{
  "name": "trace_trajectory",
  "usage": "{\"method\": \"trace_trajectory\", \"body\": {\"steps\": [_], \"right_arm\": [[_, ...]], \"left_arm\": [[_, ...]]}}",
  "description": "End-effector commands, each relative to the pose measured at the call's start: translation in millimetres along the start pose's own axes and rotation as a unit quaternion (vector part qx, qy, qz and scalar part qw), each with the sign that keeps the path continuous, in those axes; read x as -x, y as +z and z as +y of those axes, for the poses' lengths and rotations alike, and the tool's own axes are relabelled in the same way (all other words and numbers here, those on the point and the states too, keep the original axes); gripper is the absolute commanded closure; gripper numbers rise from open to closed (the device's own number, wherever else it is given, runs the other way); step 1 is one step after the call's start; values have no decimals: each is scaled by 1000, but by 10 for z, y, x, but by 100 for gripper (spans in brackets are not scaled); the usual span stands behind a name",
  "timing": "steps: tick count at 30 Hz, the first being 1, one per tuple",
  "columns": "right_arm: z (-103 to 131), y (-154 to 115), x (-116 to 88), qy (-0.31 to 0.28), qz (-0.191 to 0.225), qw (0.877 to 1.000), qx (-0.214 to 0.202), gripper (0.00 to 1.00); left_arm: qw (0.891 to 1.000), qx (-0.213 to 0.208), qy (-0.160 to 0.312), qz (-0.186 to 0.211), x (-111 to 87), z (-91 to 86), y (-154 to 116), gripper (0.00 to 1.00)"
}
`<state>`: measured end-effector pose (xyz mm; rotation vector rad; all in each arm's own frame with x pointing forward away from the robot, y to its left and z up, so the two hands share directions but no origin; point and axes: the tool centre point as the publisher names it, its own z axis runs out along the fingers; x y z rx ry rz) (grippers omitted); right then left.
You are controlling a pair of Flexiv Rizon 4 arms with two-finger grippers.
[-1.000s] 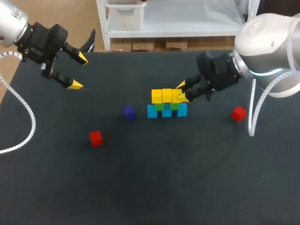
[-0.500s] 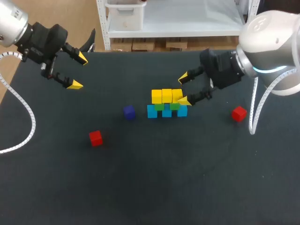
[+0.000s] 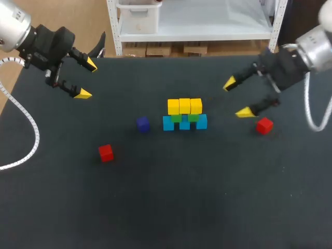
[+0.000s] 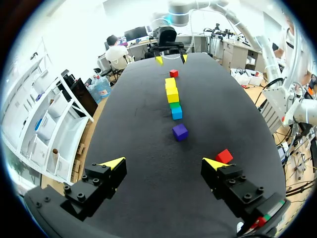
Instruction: Place the blue cubes, place green cubes on the blue cubes, place the yellow cubes on the green cubes, then place the red cubes on the yellow cubes, and place purple cube on the red cubes.
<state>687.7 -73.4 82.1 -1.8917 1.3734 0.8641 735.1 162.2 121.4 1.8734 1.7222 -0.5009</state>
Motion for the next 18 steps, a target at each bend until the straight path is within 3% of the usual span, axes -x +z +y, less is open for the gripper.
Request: {"method": "trace_trajectory", "body": {"steps": [1,4,10,18], "right_arm": [[17,-341,-199,-56,-21,994,96,0],[100,-398,-321,-81,-1,986,143,0],[161,-402,-523,-117,17,975,189,0],[243,-379,-852,-117,22,975,188,0]], "left_arm": [[1000,1,2,-1,-10,-6,-1,0],[1000,1,2,-1,-10,-6,-1,0],[1000,1,2,-1,-10,-6,-1,0],[1000,1,2,-1,-10,-6,-1,0]]}}
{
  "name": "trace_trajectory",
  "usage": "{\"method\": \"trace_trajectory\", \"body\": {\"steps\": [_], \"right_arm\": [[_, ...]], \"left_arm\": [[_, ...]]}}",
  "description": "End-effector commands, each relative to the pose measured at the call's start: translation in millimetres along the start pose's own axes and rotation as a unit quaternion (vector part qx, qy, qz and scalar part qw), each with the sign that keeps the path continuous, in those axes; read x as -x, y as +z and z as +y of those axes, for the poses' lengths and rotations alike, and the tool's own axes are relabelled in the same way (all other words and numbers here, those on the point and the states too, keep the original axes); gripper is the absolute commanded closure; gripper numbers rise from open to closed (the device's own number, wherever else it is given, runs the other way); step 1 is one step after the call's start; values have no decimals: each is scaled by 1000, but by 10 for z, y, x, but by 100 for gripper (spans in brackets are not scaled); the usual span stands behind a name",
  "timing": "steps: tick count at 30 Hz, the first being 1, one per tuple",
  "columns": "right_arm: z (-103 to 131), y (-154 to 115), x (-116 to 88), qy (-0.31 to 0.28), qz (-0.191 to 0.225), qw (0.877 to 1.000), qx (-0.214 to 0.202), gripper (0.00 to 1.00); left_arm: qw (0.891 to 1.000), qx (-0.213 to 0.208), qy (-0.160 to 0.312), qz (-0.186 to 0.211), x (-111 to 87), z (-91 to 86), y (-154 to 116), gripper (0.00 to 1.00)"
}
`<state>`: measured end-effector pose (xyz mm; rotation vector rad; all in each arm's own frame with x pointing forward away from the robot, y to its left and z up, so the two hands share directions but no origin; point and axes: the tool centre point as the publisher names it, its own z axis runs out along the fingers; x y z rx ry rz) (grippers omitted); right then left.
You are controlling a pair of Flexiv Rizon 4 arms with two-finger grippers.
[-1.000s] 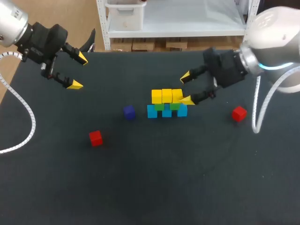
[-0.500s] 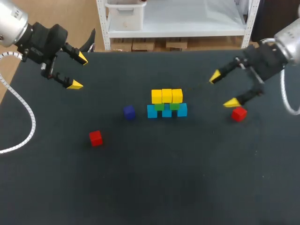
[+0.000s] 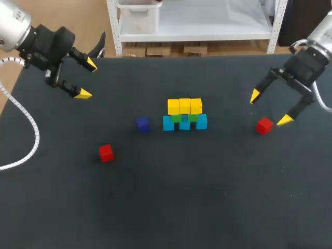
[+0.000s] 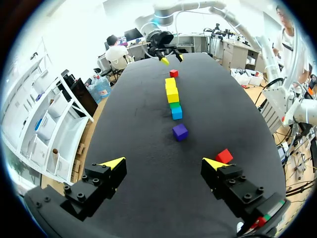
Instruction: Place the blue cubes, place green cubes on the blue cubes, place the yellow cubes on the green cubes, then place the red cubes on the yellow cubes, and place purple cube on the red cubes.
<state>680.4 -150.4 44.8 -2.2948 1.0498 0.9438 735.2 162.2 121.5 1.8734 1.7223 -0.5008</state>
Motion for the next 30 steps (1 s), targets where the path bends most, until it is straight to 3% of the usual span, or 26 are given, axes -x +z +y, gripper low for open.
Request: {"method": "trace_trajectory", "body": {"steps": [1,13,27,30], "right_arm": [[-9,18,-205,7,-15,1000,26,0],[56,107,-465,21,-5,1000,10,0],[50,215,-465,22,-9,1000,8,0],[51,236,-472,24,-9,1000,9,32]], "left_arm": [[1000,1,2,-1,-10,-6,-1,0],[1000,1,2,-1,-10,-6,-1,0],[1000,1,2,-1,-10,-6,-1,0],[1000,1,2,-1,-10,-6,-1,0]]}}
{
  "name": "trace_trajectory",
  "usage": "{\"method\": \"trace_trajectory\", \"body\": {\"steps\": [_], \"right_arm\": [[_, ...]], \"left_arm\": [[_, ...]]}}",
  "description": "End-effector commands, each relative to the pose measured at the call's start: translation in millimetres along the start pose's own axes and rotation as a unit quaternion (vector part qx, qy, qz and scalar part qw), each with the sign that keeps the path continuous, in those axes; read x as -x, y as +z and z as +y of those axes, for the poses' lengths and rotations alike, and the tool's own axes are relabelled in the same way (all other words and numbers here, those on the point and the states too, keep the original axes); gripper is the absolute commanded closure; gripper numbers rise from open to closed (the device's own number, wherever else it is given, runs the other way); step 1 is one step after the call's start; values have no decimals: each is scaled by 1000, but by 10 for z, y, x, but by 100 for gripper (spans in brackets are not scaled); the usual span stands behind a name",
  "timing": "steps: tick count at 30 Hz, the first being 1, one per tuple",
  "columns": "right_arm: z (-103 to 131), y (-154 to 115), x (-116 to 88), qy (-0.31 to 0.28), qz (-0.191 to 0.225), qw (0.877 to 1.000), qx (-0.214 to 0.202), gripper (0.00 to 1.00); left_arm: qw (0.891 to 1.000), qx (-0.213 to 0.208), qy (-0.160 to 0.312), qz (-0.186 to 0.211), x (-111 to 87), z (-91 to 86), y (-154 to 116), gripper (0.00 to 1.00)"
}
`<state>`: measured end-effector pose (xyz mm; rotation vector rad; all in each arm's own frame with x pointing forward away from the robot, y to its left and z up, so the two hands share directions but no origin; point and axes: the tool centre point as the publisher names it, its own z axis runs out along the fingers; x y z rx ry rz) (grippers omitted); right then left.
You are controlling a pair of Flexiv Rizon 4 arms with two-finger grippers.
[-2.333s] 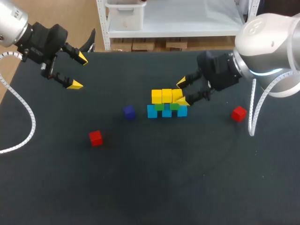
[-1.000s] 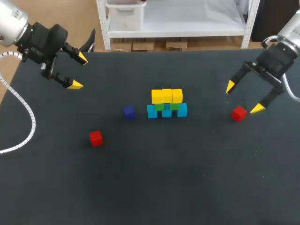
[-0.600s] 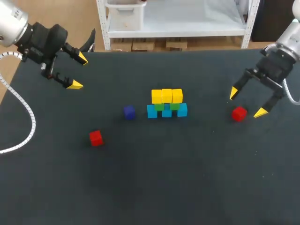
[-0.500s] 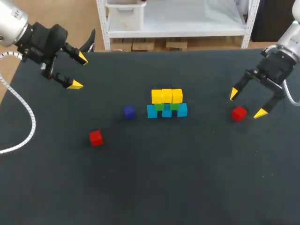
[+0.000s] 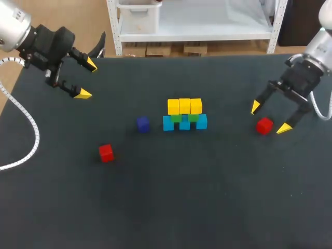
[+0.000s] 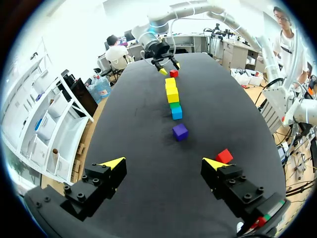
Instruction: Place the blue cubes, place green cubes on the blue cubes, place the yellow cubes on the green cubes, then place the red cubes on the yellow cubes, and place purple cube on the red cubes.
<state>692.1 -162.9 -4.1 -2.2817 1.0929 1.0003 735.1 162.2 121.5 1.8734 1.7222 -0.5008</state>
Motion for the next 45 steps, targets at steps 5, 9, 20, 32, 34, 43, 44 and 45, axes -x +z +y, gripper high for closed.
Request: {"method": "trace_trajectory", "body": {"steps": [5,9,20,32,34,43,44,45], "right_arm": [[1,59,2,1,2,1000,-1,69],[-10,59,10,-2,3,1000,1,100],[-1,-49,272,35,11,999,-23,100],[-440,16,1034,183,31,949,-255,100],[-553,63,1134,193,37,942,-271,100],[-906,108,1443,222,50,927,-297,100],[-935,108,1510,220,56,927,-299,100],[-958,113,1544,220,59,926,-301,100]], "left_arm": [[1000,1,2,-1,-10,-6,-1,0],[1000,1,2,-1,-10,-6,-1,0],[1000,1,2,-1,-10,-6,-1,0],[1000,1,2,-1,-10,-6,-1,0],[1000,1,2,-1,-10,-6,-1,0],[1000,1,2,-1,-10,-6,-1,0],[1000,1,2,-1,-10,-6,-1,0],[1000,1,2,-1,-10,-6,-1,0]]}}
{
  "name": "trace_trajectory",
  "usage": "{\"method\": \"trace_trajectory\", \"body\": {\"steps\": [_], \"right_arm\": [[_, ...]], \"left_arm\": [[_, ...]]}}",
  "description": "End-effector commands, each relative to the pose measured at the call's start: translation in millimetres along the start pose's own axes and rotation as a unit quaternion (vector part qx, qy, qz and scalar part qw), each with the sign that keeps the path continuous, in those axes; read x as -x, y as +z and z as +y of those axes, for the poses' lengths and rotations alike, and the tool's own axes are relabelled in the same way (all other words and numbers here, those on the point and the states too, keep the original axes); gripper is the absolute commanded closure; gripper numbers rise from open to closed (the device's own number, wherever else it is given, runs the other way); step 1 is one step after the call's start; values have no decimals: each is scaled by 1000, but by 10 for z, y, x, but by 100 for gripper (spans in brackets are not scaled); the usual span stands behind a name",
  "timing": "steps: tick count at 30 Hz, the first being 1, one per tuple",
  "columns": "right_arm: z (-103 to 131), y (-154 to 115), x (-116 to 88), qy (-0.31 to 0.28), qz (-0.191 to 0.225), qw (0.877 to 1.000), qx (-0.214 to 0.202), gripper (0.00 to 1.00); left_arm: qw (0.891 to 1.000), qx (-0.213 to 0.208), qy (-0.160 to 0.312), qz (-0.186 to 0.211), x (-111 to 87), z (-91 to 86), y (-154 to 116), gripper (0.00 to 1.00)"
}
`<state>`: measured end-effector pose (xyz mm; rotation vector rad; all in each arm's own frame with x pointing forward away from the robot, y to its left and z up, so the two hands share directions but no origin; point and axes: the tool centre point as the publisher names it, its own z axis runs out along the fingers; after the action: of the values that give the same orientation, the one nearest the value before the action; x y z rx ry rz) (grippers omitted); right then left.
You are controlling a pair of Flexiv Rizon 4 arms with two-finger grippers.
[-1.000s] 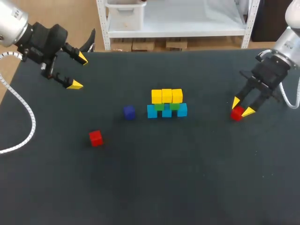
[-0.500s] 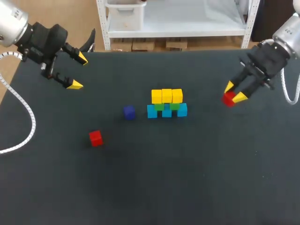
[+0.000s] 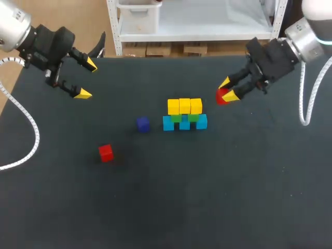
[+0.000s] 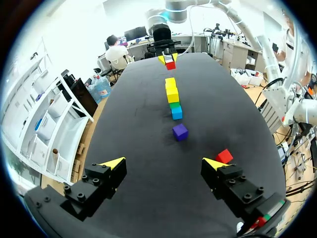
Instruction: Place the blue cubes, place green cubes on the blue cubes, place the yellow cubes on the green cubes, then place the red cubes on the yellow cubes, and place purple cube on the red cubes.
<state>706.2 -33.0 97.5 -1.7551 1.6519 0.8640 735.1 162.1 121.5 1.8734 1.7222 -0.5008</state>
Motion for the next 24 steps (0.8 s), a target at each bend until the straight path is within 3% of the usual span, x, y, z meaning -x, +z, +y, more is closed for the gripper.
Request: {"method": "trace_trajectory", "body": {"steps": [1,14,24], "right_arm": [[86,26,210,-1,48,990,-129,100],[-4,476,461,-4,32,993,-113,100],[-143,652,458,-3,43,993,-108,100]], "left_arm": [[1000,1,2,-1,-10,-6,-1,0],[1000,1,2,-1,-10,-6,-1,0],[1000,1,2,-1,-10,-6,-1,0]]}}
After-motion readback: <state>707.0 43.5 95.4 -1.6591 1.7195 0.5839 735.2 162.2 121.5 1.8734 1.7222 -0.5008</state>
